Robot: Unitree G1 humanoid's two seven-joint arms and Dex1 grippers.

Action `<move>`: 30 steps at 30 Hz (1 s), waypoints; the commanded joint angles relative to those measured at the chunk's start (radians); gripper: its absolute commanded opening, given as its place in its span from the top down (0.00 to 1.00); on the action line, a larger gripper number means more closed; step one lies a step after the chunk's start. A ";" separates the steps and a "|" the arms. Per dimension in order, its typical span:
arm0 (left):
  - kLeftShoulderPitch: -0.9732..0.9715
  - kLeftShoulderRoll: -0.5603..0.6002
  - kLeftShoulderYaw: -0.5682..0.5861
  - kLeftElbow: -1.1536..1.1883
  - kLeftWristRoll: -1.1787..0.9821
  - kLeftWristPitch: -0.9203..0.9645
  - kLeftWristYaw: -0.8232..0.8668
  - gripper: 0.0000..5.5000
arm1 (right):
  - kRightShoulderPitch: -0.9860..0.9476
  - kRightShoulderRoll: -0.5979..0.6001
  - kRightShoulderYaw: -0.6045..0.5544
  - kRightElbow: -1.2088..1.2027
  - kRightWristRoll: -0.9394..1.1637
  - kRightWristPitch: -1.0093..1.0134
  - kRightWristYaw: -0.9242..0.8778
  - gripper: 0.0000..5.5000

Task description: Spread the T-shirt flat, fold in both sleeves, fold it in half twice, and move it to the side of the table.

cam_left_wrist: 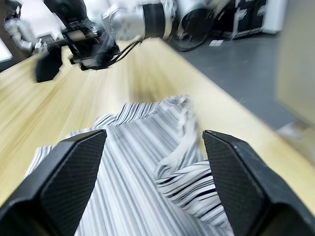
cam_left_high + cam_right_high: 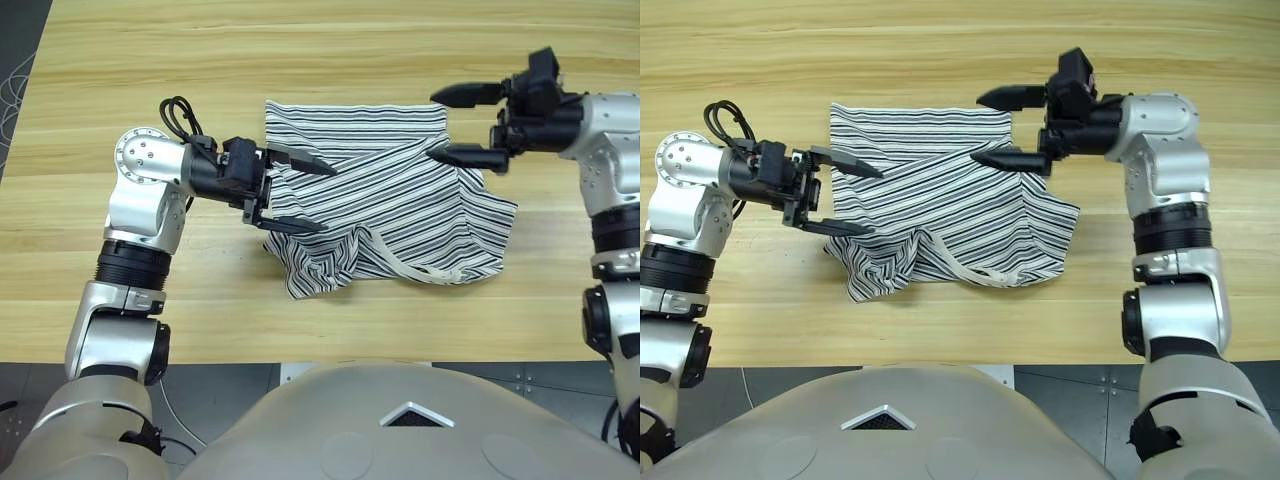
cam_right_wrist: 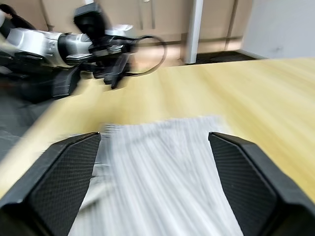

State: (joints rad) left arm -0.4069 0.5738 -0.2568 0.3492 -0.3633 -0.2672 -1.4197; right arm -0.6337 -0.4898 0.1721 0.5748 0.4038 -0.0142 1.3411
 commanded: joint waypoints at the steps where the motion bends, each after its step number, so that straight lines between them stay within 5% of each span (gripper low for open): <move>1: -0.172 -0.095 0.034 0.251 0.165 -0.082 0.243 0.34 | -0.133 0.102 0.001 0.226 -0.127 -0.162 -0.113 0.26; 6: -0.344 -0.176 0.114 0.547 0.216 -0.139 0.426 0.34 | -0.330 0.209 -0.004 0.573 -0.302 -0.292 -0.463 0.26; 11: -0.372 -0.205 0.112 0.662 0.280 -0.211 0.468 0.34 | -0.375 0.212 0.250 0.739 -0.710 -0.329 -0.872 0.26; 21: -0.319 -0.258 0.006 0.955 0.550 -0.120 0.758 0.34 | -0.340 0.170 0.245 0.732 -0.824 -0.440 -1.015 0.26; 26: -0.311 -0.214 0.020 1.003 0.580 0.064 0.877 0.34 | -0.331 0.175 0.197 0.676 -0.773 -0.526 -0.874 0.26; 30: -0.313 -0.174 0.038 1.008 0.582 0.121 0.911 0.34 | -0.318 0.170 0.191 0.664 -0.794 -0.556 -0.944 0.26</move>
State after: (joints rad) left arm -0.7793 0.3685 -0.2105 1.3033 0.1719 -0.2239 -0.5131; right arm -0.9561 -0.3152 0.3783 1.2555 -0.3957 -0.5444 0.4106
